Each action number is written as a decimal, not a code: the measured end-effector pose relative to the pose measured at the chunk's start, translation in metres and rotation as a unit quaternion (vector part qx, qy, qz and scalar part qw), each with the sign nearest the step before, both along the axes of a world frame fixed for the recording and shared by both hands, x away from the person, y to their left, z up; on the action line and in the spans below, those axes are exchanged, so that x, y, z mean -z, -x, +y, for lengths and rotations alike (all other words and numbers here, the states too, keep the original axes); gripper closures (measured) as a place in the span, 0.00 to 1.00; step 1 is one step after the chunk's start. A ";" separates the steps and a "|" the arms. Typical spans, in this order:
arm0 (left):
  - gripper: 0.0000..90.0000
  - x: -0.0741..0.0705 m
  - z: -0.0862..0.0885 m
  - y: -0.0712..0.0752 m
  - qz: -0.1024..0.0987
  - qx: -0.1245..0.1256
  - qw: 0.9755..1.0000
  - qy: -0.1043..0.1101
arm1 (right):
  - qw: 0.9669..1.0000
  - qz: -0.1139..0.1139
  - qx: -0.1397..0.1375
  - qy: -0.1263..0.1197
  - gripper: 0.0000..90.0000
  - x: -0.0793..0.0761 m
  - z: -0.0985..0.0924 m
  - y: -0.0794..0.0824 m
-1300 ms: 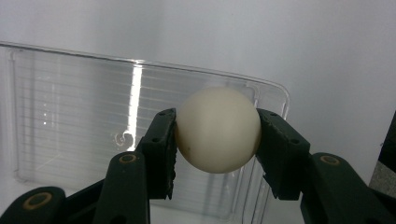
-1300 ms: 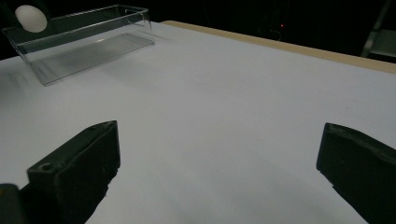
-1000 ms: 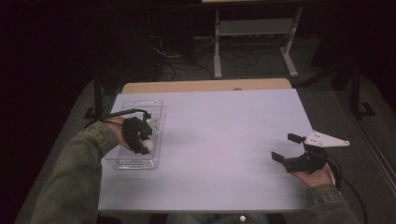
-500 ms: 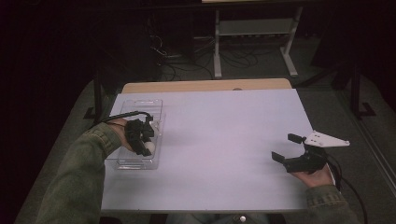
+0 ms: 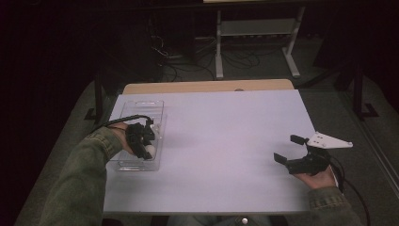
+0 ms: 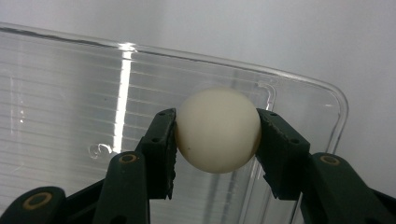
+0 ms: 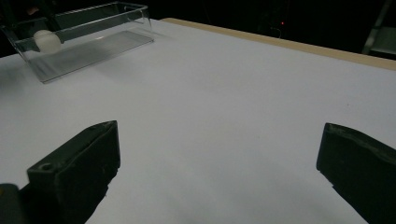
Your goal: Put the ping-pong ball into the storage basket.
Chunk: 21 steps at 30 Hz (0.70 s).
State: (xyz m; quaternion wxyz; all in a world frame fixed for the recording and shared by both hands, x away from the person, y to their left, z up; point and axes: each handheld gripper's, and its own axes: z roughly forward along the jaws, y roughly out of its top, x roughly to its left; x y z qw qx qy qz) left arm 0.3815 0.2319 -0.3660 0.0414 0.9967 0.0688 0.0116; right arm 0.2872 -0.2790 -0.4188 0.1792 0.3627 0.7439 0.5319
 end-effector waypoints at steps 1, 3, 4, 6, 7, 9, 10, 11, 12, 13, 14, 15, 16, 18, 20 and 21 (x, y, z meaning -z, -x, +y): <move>0.56 0.001 0.000 0.000 0.002 0.000 1.000 -0.001 | 1.000 0.001 0.000 0.000 0.00 0.000 0.000 0.000; 0.56 0.004 0.000 0.000 0.005 -0.003 1.000 0.001 | 1.000 0.000 0.000 0.002 0.00 0.000 0.000 0.000; 0.56 0.005 0.000 -0.001 0.005 -0.002 1.000 0.002 | 1.000 -0.001 0.001 0.002 0.00 0.000 0.000 0.000; 0.56 0.008 0.000 -0.001 0.006 -0.001 1.000 0.001 | 1.000 -0.001 0.001 0.001 0.00 0.000 0.000 0.000; 0.56 0.009 0.000 -0.002 0.007 -0.003 1.000 0.002 | 1.000 0.000 0.001 0.000 0.00 0.000 0.000 0.000; 0.56 0.011 0.001 -0.003 0.005 -0.004 1.000 -0.002 | 1.000 0.002 0.001 0.000 0.00 0.000 0.000 0.000; 0.56 0.012 0.001 -0.003 0.007 -0.004 1.000 -0.002 | 1.000 0.002 0.001 0.000 0.00 0.000 0.000 0.000; 0.56 0.012 0.000 -0.003 0.007 -0.003 1.000 -0.003 | 1.000 0.002 0.001 0.000 0.00 0.000 0.000 0.000; 0.56 0.013 0.000 -0.003 0.008 -0.003 1.000 -0.003 | 1.000 0.002 0.001 0.000 0.00 0.000 0.000 0.000; 0.56 0.013 -0.001 -0.003 0.009 -0.004 1.000 -0.003 | 1.000 0.002 0.001 0.000 0.00 0.000 0.000 0.000; 0.56 0.013 -0.001 -0.003 0.010 -0.003 1.000 -0.003 | 1.000 0.002 0.001 0.000 0.00 0.000 0.000 0.000; 0.56 0.013 -0.002 -0.004 0.010 -0.004 1.000 -0.002 | 1.000 0.001 0.001 -0.001 0.00 0.000 0.000 0.000; 0.56 0.013 -0.002 -0.004 0.011 -0.005 1.000 -0.001 | 1.000 0.001 0.001 -0.001 0.00 0.000 0.000 -0.001; 0.56 0.014 -0.002 -0.004 0.013 -0.005 1.000 -0.004 | 1.000 0.004 0.001 -0.001 0.00 0.001 0.000 -0.001; 0.56 0.014 -0.002 -0.004 0.014 -0.007 1.000 -0.006 | 1.000 0.004 0.001 -0.001 0.00 0.001 0.000 -0.001; 0.56 0.014 -0.001 -0.004 0.014 -0.007 1.000 -0.006 | 1.000 0.003 0.001 -0.001 0.00 0.001 0.000 -0.001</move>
